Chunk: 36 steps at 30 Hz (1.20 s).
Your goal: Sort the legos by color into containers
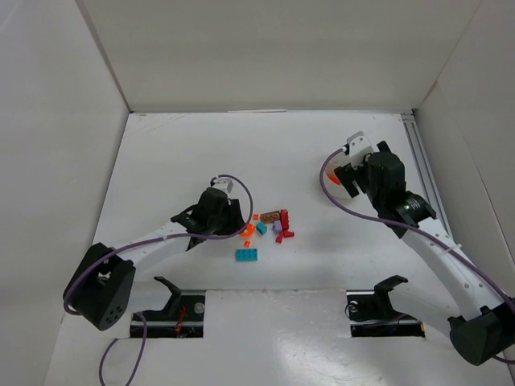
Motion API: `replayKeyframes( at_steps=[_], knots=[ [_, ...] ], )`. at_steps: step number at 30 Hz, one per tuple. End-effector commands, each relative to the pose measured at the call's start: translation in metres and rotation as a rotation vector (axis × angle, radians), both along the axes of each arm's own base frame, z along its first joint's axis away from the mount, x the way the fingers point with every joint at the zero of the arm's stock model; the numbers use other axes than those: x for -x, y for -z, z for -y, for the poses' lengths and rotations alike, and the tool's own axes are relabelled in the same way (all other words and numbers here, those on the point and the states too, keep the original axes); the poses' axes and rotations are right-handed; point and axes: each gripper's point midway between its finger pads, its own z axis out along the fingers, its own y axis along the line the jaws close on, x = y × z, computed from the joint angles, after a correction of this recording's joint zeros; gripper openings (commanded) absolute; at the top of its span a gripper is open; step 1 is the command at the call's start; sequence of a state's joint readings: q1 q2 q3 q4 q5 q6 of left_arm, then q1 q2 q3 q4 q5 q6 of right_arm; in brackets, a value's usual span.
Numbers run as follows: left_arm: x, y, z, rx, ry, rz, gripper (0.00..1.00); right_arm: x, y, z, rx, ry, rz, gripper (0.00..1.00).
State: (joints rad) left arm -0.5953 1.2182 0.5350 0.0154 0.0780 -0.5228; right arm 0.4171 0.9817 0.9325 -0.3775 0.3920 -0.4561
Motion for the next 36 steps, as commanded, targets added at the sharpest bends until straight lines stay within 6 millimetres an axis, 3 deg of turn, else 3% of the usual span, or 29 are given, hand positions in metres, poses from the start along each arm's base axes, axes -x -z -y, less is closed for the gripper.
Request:
replayKeyframes(
  at_steps=[1,7,17,21,23,26,30,33,36],
  knots=[
    [-0.010,-0.013,0.015,0.032,0.044,0.030,0.42,0.000,-0.001,-0.005,-0.038,-0.035,0.007,1.00],
    [-0.007,-0.001,0.018,0.015,0.056,-0.003,0.35,0.003,0.013,0.003,-0.022,-0.016,-0.034,1.00],
    [-0.011,0.007,0.021,0.013,0.051,-0.019,0.23,0.008,0.018,0.011,-0.022,0.020,-0.050,1.00],
    [-0.014,0.008,0.024,0.018,0.044,-0.023,0.16,0.010,0.017,0.014,-0.019,0.030,-0.047,1.00],
    [-0.015,0.008,0.023,0.018,0.029,-0.023,0.07,0.013,0.020,0.014,-0.024,0.034,-0.055,1.00],
    [-0.018,-0.002,0.019,0.013,0.012,0.001,0.00,0.016,0.019,0.015,-0.023,0.034,-0.057,1.00],
    [-0.023,-0.019,0.008,-0.004,-0.053,0.046,0.00,0.022,0.013,0.021,-0.021,0.050,-0.040,1.00],
    [-0.037,-0.049,0.004,0.006,-0.101,0.131,0.00,0.028,0.010,0.027,-0.018,0.068,-0.026,1.00],
    [-0.057,-0.087,0.014,0.034,-0.082,0.240,0.00,0.037,0.006,0.035,-0.012,0.094,-0.007,1.00]
  ],
)
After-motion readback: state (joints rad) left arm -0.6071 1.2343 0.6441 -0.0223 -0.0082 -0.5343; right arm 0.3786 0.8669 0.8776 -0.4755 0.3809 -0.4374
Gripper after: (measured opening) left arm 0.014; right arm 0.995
